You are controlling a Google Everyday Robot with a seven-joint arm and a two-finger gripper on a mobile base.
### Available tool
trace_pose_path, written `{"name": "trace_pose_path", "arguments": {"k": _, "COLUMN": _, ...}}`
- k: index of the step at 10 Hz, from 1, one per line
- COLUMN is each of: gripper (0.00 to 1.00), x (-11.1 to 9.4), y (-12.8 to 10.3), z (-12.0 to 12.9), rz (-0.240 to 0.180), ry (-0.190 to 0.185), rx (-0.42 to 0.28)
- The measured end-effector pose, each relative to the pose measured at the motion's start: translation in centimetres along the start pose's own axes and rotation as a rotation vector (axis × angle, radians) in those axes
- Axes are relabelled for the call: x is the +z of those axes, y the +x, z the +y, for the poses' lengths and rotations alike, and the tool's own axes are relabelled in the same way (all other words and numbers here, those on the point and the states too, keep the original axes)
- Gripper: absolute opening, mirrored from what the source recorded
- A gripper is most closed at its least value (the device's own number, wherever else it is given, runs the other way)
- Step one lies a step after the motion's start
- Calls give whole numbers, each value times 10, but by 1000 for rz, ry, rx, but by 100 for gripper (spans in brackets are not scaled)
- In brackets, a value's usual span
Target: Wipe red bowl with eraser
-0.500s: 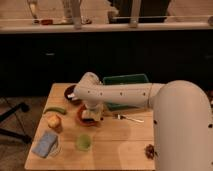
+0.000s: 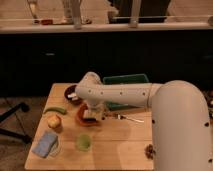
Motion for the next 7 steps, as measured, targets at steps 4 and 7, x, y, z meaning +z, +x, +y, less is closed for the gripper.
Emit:
{"name": "trace_pose_path", "arguments": {"k": 4, "gripper": 0, "x": 1, "y": 7, "z": -15, "rz": 27, "ry": 11, "rx": 13}}
{"name": "trace_pose_path", "arguments": {"k": 7, "gripper": 0, "x": 0, "y": -6, "z": -23, "rz": 24, "ry": 19, "rx": -8}}
